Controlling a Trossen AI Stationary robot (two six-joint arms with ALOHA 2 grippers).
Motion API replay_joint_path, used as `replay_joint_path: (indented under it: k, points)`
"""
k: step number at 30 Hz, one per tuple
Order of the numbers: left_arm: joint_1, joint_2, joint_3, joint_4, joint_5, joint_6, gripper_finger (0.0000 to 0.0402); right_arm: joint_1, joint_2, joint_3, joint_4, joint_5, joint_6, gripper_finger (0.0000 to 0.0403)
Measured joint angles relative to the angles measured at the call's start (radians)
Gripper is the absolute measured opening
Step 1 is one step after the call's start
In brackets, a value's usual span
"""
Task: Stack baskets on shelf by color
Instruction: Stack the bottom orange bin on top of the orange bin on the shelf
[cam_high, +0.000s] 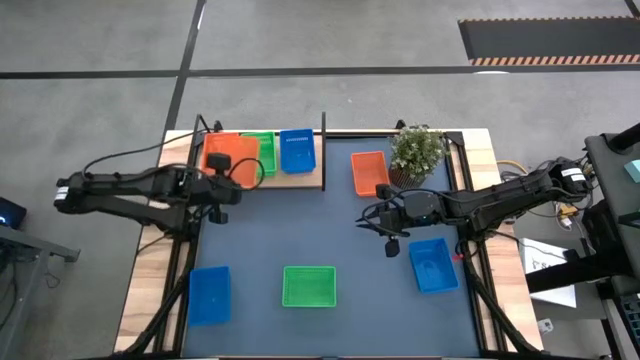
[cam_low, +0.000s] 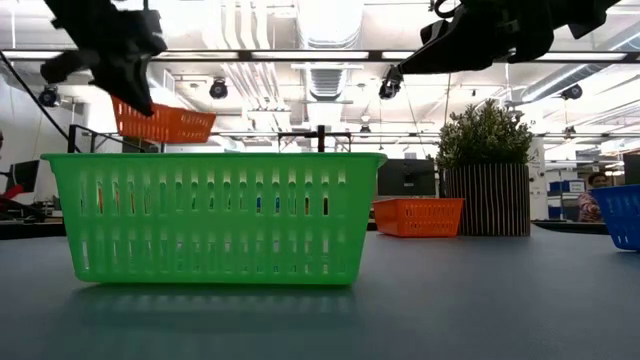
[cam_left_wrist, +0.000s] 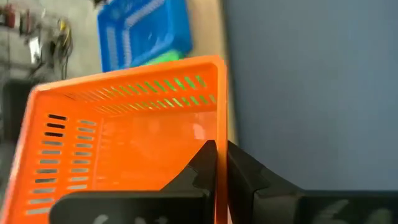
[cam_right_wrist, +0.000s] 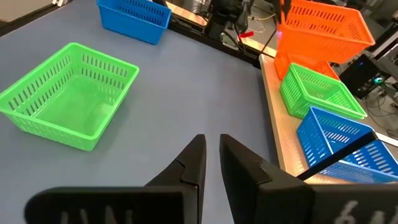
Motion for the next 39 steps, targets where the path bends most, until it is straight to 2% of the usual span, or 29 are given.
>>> replay_joint_path:
  k: [9, 15, 20, 25, 32, 39]
  points:
    - [0.256, 0.005, 0.012, 0.001, -0.008, 0.214, 0.0, 0.0, 0.0, 0.0, 0.0, -0.003, -0.01, 0.0038]
    - [0.469, -0.002, 0.006, 0.007, 0.108, 0.308, 0.0, 0.0, 0.0, -0.001, 0.002, -0.08, -0.017, 0.0038]
    - [0.6, 0.036, 0.006, 0.019, 0.196, 0.359, 0.0, 0.0, 0.0, -0.001, 0.005, -0.081, -0.025, 0.0038]
    - [0.656, 0.082, 0.006, 0.036, 0.224, 0.407, 0.0, 0.0, 0.0, -0.002, 0.005, -0.081, -0.021, 0.0038]
    - [0.66, 0.128, 0.006, 0.03, 0.291, 0.433, 0.0, 0.0, 0.0, -0.002, 0.005, -0.081, -0.021, 0.0038]
    - [0.66, 0.132, 0.006, 0.027, 0.271, 0.433, 0.0, 0.0, 0.0, -0.002, 0.005, -0.078, -0.021, 0.0038]
